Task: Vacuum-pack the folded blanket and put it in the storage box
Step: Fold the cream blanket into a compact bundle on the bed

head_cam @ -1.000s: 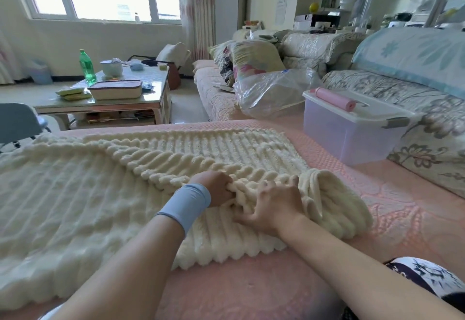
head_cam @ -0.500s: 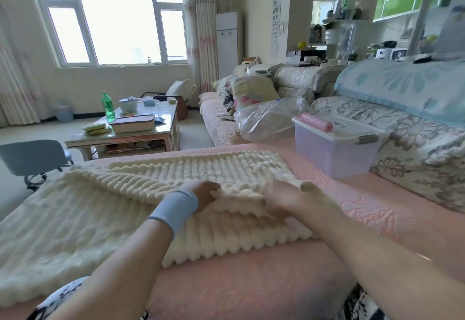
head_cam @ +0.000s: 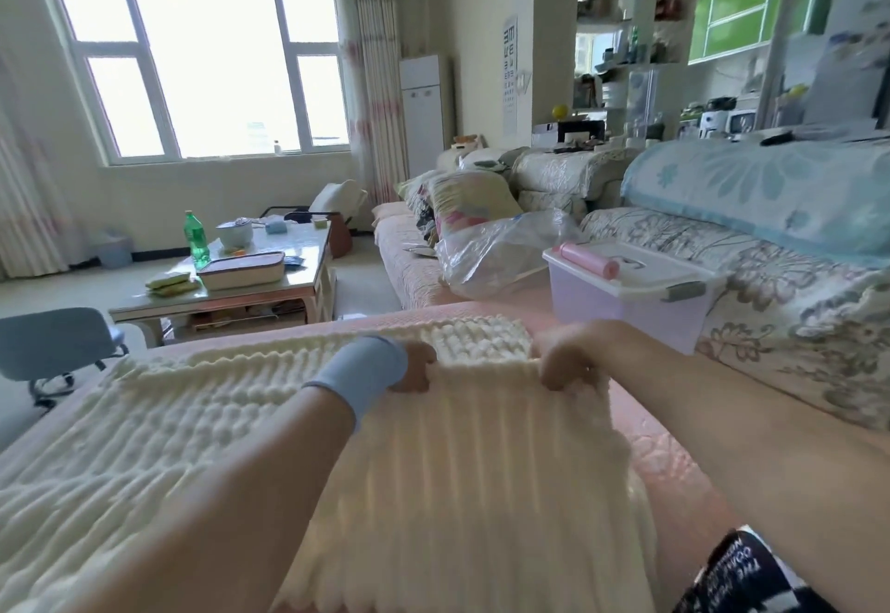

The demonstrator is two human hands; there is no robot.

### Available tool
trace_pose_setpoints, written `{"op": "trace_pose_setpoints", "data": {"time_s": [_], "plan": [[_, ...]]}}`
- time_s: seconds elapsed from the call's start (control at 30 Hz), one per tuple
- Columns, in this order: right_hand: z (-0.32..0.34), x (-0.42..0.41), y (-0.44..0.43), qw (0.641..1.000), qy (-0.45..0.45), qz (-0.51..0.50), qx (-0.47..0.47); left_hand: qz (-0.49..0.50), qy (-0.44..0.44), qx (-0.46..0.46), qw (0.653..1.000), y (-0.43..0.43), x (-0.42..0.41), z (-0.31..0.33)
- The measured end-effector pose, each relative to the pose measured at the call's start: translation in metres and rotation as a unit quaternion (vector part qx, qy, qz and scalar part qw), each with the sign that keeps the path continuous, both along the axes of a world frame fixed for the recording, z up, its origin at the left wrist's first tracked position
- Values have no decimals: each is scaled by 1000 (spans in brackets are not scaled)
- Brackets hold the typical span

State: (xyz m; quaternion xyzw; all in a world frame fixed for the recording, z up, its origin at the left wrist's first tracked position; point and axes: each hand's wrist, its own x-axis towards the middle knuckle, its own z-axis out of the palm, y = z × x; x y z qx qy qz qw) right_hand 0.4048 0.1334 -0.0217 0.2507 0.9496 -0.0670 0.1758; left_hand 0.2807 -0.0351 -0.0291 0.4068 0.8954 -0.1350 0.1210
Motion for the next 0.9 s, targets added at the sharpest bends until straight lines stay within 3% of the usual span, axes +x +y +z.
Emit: {"op": "trace_pose_setpoints", "data": {"time_s": [0.13, 0.27, 0.37, 0.43, 0.5, 0.57, 0.67, 0.8, 0.9], "plan": [[-39, -49, 33, 987, 49, 39, 151, 42, -27, 44, 998, 32, -44, -35], [-75, -98, 67, 949, 228, 11, 218, 60, 89, 151, 983, 62, -99, -52], [-113, -118, 81, 954, 192, -3, 230, 48, 174, 177, 968, 78, -114, -85], [-145, -122, 82, 974, 114, -55, 188, 20, 109, 163, 980, 86, -113, -119], [-176, -122, 84, 985, 68, -121, 102, 15, -15, 72, 997, 90, -110, -154], [-195, -118, 89, 987, 50, -143, 47, 39, -85, -13, 995, 89, -112, -179], [-203, -116, 95, 984, 103, -117, 88, 88, -71, 43, 993, 90, -125, -188], [-198, -116, 95, 961, 233, -85, 120, 71, -38, 90, 993, 99, -135, -177], [-188, -115, 112, 938, 281, -80, 185, 48, 8, 209, 977, 117, -142, -162]]}}
